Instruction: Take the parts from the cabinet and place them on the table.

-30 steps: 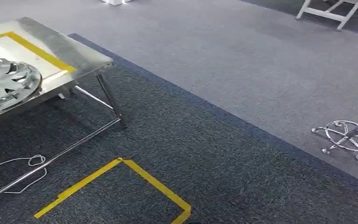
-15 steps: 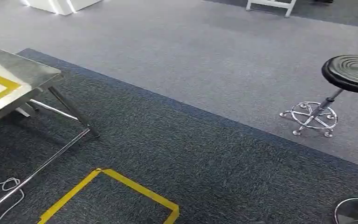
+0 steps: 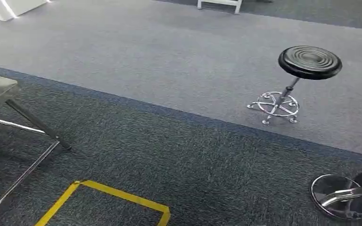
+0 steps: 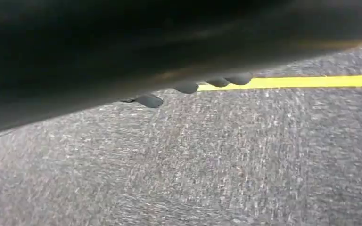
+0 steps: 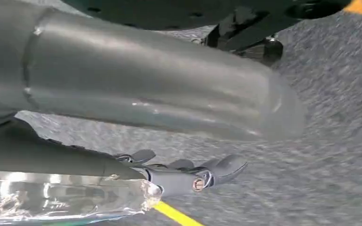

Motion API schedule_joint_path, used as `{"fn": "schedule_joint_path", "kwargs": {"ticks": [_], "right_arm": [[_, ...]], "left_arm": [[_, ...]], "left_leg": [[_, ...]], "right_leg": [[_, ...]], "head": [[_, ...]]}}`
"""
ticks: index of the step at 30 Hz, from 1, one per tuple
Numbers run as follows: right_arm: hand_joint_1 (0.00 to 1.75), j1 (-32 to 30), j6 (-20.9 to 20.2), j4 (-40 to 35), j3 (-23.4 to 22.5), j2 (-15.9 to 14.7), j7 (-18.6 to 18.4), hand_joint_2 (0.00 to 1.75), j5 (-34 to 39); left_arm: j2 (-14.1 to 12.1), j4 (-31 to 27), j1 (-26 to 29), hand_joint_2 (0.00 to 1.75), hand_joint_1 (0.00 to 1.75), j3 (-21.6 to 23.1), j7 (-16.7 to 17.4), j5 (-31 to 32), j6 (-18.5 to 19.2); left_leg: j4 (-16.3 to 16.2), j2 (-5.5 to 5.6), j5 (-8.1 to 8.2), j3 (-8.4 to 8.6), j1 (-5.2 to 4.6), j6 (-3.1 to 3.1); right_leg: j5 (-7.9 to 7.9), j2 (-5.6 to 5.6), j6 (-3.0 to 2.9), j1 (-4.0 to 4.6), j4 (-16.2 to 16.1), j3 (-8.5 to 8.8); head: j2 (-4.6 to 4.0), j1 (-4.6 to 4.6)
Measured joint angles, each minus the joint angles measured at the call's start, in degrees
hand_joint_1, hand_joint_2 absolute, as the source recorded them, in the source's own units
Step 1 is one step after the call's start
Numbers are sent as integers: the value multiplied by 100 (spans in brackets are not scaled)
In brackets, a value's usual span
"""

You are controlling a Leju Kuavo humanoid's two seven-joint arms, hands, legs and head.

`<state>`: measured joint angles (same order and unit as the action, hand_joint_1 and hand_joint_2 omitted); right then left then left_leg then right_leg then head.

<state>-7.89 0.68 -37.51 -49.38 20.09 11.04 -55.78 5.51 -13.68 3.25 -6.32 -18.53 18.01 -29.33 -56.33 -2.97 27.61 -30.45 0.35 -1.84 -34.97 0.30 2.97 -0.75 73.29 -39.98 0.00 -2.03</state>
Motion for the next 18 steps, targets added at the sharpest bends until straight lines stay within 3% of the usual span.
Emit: {"fn": "schedule_joint_path", "kwargs": {"ticks": [1,2,3,4,5,8,9,10,11,13,14,15,17,18], "right_arm": [[0,-19,-15,-4,-7,0,-13,0,-13],[0,-34,-35,-20,-9,0,-28,0,-22],[0,-39,-42,-44,-9,0,-39,0,-29],[0,-23,-53,-61,-9,0,-46,0,-33],[0,-25,-59,-83,-9,0,-46,0,-44],[0,-88,-64,-98,-48,0,-50,0,-48],[0,-108,-68,-107,-52,2,-50,0,-57],[0,-108,-72,-114,-61,2,-48,0,-72],[0,-98,-83,-129,-68,2,-48,0,-81],[0,-87,-101,-140,-72,7,-44,0,-85],[0,-92,-103,-140,-79,7,-44,0,-90],[0,-103,-107,-140,-92,7,-46,0,-94],[0,-116,-112,-142,-101,7,-44,0,-116],[0,-111,-118,-142,-105,9,-44,0,-118]], "left_arm": [[-2,4,-7,0,0,-4,-7,-2,13],[-2,7,-13,0,0,-7,-20,-5,26],[-5,9,-18,0,0,-9,-35,-9,35],[-11,18,-15,0,0,-15,-55,-9,37],[-15,37,-22,0,0,-24,-72,-9,41],[-22,42,-81,0,0,-44,-90,-9,50],[-28,44,-93,0,0,-44,-96,-9,50],[-35,46,-91,0,0,-50,-107,-9,53],[-35,55,-84,0,0,-57,-107,-9,53],[-39,85,-56,0,0,-90,-107,-9,55],[-39,94,-47,0,0,-94,-107,-9,55],[-42,101,-41,0,0,-96,-107,-9,57],[-53,101,-53,0,0,-103,-116,-9,57],[-61,103,-53,0,0,-105,-120,-9,57]], "left_leg": [[-2,-64,11,9,4,16],[-4,-132,25,29,9,39],[-12,-193,45,59,3,70],[-38,-248,83,61,-52,123],[-42,-290,86,74,-47,155],[-31,-446,98,139,-17,247],[-90,-242,175,132,14,308],[-308,44,357,39,26,323],[-690,166,591,-126,35,327],[-1577,238,965,-538,32,334],[-1787,242,984,-654,33,330],[-1722,244,846,-649,31,315],[-1020,315,314,-357,31,263],[-561,494,64,-159,31,226]], "right_leg": [[206,-43,18,-11,-354,197],[449,-130,24,-24,-893,498],[630,-357,20,-25,-1407,802],[599,-547,-32,6,-1602,892],[633,-440,-102,5,-1599,926],[634,-279,-215,29,-1596,835],[670,-228,-269,-7,-1625,918],[688,-169,-302,-9,-1623,908],[697,-105,-332,-8,-1623,894],[701,64,-352,9,-1622,884],[703,150,-355,15,-1621,887],[704,241,-355,21,-1620,895],[706,413,-352,26,-1618,915],[709,490,-346,26,-1618,921]], "head": [[0,0],[0,0],[0,-2],[0,-11],[0,33],[0,39],[0,37],[0,70],[0,74],[0,77],[0,70],[0,74],[0,70],[0,77]]}}
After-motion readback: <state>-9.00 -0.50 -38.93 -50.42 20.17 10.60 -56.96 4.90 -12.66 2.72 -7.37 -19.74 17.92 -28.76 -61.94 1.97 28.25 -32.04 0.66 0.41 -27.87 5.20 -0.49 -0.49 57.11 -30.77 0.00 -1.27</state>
